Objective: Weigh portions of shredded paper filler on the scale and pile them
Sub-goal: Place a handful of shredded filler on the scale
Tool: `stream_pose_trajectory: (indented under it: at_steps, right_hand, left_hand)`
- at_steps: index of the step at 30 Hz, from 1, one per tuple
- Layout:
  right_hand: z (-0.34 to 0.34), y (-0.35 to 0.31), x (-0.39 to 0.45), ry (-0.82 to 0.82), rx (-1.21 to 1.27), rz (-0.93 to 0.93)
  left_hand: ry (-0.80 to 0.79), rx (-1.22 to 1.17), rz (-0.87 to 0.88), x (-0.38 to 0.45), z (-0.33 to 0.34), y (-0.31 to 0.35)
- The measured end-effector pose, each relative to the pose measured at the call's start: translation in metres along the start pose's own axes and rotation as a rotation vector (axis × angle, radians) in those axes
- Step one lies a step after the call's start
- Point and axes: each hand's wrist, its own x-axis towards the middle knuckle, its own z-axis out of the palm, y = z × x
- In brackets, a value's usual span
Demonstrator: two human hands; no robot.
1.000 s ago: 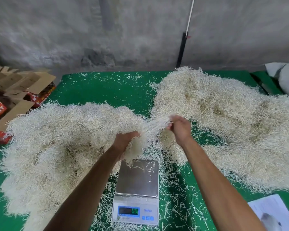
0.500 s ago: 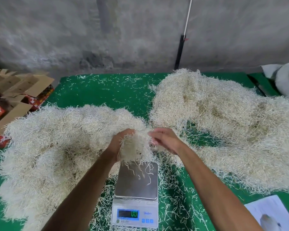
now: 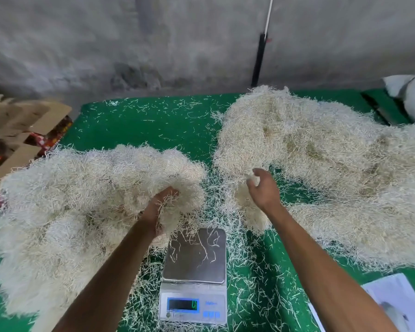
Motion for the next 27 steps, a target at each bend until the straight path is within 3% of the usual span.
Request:
stream_pose_trajectory:
  at_steps: [3, 5, 8, 12, 15, 16, 18, 21, 23, 25, 27]
  right_hand:
    - [0.026, -0.015, -0.024, -0.418, 0.170, -0.151]
    - [0.045, -0.024, -0.034, -0.562, 0.168, -0.218]
    - [0.053, -0.023, -0.032, -0.384, 0.231, -0.133]
    - [0.021, -0.004, -0.002, -0.028, 0.658, 0.449]
    - [-0.004, 0.013, 0.015, 0.118, 0.989, 0.642]
    - [-0.007, 0.017, 0.017, 0.143, 0.990, 0.646]
    - [-0.007, 0.016, 0.014, 0.098, 0.732, 0.538]
    - [0.002, 0.004, 0.000, -0.083, 0.027, 0.256]
    - [0.005, -0.010, -0.012, -0.137, -0.292, 0.115]
    - [0.008, -0.022, -0.026, -0.128, -0.482, 0.016]
    - [0.009, -0.030, -0.041, -0.065, -0.581, -0.071]
  left_hand:
    - [-0.038, 0.016, 0.008, 0.003, 0.012, -0.002]
    - [-0.054, 0.015, 0.008, 0.002, 0.017, -0.001]
    - [0.026, 0.040, 0.009, -0.001, 0.010, 0.004]
    - [0.149, -0.034, 0.058, -0.011, -0.017, 0.002]
    - [0.129, -0.050, 0.073, -0.020, -0.023, -0.001]
    - [0.138, -0.056, 0.078, -0.021, -0.024, -0.003]
    - [0.127, -0.052, 0.108, -0.023, -0.023, -0.006]
    - [0.090, -0.058, 0.088, -0.020, -0.015, -0.009]
    - [0.042, -0.046, 0.047, -0.017, -0.004, -0.010]
    - [0.109, 0.132, 0.003, -0.013, 0.003, -0.016]
    - [0.251, 0.482, 0.046, -0.013, 0.010, -0.028]
